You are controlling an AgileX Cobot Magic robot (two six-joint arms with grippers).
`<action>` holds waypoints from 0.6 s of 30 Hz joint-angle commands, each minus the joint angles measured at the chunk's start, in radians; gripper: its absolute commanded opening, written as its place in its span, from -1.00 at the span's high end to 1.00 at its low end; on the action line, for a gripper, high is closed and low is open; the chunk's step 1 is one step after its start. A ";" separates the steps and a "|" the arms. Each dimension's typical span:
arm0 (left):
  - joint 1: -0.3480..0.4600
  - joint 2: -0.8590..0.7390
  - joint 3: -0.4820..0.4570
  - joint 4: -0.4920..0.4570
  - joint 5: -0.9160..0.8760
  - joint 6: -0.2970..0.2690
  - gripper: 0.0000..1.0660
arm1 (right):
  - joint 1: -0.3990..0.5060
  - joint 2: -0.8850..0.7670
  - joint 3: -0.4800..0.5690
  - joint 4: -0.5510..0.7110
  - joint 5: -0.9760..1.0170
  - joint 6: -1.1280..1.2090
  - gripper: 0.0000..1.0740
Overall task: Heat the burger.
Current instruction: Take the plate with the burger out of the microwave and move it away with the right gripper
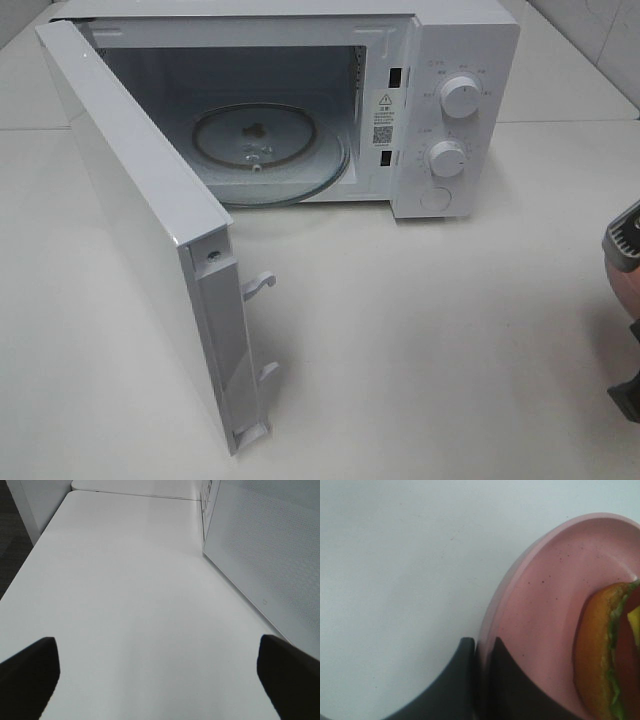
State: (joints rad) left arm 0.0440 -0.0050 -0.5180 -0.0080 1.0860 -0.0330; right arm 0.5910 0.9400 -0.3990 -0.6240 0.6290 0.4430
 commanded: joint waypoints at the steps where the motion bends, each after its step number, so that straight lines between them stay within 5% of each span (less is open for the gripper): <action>1: 0.003 -0.002 0.003 -0.001 -0.017 0.000 -0.88 | -0.008 0.016 -0.007 -0.138 0.029 0.108 1.00; 18: 0.003 -0.002 0.003 -0.001 -0.017 0.000 -0.88 | -0.008 0.412 -0.019 -0.520 0.030 0.831 1.00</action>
State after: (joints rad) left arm 0.0440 -0.0050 -0.5180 -0.0080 1.0860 -0.0330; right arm 0.5900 1.3490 -0.4080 -1.0670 0.6290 1.2360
